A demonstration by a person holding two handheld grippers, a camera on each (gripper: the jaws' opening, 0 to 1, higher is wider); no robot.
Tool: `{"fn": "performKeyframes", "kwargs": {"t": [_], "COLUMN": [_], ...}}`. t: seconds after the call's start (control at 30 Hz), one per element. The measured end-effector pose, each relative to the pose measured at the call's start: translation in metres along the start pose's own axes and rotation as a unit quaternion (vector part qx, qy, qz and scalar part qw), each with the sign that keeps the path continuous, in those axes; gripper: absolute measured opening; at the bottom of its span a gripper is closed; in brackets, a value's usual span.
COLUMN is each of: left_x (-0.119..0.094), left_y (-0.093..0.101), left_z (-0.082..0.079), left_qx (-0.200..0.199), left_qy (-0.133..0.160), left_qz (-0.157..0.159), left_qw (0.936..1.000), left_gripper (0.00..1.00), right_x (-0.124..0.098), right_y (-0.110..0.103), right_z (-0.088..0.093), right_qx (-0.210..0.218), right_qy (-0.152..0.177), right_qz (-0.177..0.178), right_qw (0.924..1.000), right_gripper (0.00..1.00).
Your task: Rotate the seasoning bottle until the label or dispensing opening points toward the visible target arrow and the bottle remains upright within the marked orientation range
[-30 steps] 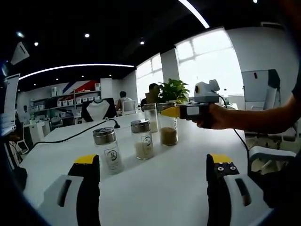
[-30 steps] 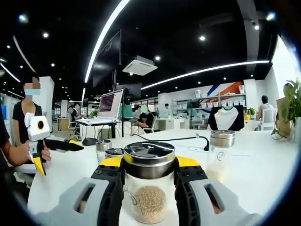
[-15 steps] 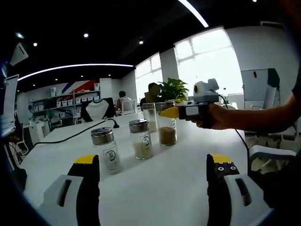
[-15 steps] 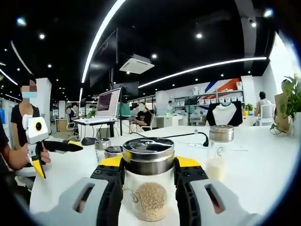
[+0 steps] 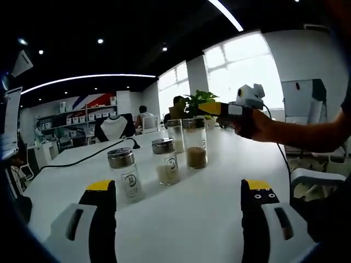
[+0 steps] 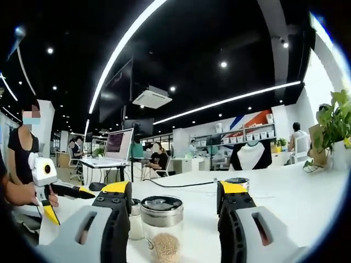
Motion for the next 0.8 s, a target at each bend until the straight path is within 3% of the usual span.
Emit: {"fn": "performKeyframes", "kwargs": {"t": [0.37,0.47,0.8], "left_x": [-0.002,-0.001,-0.003], "left_y": [-0.001,-0.001,-0.006], "left_z": [-0.002,-0.001,-0.004], "left_qx": [0.0,-0.002,-0.007], "left_qy": [0.002,0.0,0.009], "left_qz": [-0.002,-0.001,-0.002], "left_qw": [1.0,1.0,0.9999], "left_gripper": [1.0,0.99,1.0], "right_x": [0.011,0.016,0.039], "right_y": [0.029,0.043,0.071], "right_z": [0.004,0.011,0.044], "right_qx": [-0.025,-0.033,-0.079], "right_qy": [-0.033,-0.057,-0.128], "right_qz": [0.035,0.058,0.069], "right_qw": [0.9985,0.9961,0.9862], "right_gripper": [0.61,0.57,0.56]}}
Point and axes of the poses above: the point that each gripper's makers call its tool centre point, and the gripper's own axes: x roughly forward along the fingers, y roughly to its right, z roughly out of its underside, the point moved 6 cm from there along -x, roughly backward along the fingers, and after that the axes turned 8 degrees about -x, right-handed, at the moved point
